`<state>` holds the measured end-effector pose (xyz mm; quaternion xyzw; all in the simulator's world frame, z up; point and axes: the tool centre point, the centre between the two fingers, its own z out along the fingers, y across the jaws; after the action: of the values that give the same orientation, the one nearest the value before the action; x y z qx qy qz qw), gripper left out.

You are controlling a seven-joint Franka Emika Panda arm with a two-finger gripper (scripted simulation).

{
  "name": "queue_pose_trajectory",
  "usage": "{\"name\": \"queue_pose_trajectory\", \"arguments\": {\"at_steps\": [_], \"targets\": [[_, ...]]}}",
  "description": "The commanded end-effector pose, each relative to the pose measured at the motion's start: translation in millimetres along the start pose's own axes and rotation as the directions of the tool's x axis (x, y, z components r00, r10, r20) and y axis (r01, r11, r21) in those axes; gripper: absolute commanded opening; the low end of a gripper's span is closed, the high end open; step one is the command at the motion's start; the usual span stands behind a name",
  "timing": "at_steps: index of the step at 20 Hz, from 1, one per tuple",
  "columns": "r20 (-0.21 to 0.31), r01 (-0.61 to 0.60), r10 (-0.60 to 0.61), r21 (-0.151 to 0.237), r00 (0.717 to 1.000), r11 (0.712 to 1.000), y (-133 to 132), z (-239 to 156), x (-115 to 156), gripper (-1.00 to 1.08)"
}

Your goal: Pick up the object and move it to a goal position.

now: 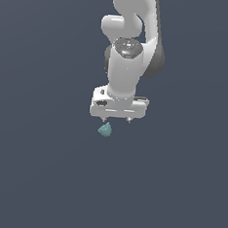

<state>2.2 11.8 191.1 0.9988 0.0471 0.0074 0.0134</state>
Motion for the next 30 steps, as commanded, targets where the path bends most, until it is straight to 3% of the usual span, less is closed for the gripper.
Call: {"name": "queue_pose_trajectory", "arguments": {"at_steps": [1,9,16,30], "targets": [[0.000,0.000,0.000,0.000,1.000,1.000,0.0,0.0,0.0,1.00],[0.032,-0.049,0.050,-0.010,0.998,0.999,23.2,1.2,-10.1,1.00],[0.033,-0.048,0.049,-0.010,0.998,0.999,24.3,1.8,-10.7,1.00],[0.030,0.137,-0.137,0.002,0.990,0.991,30.6,32.7,-18.7,1.00]]}}
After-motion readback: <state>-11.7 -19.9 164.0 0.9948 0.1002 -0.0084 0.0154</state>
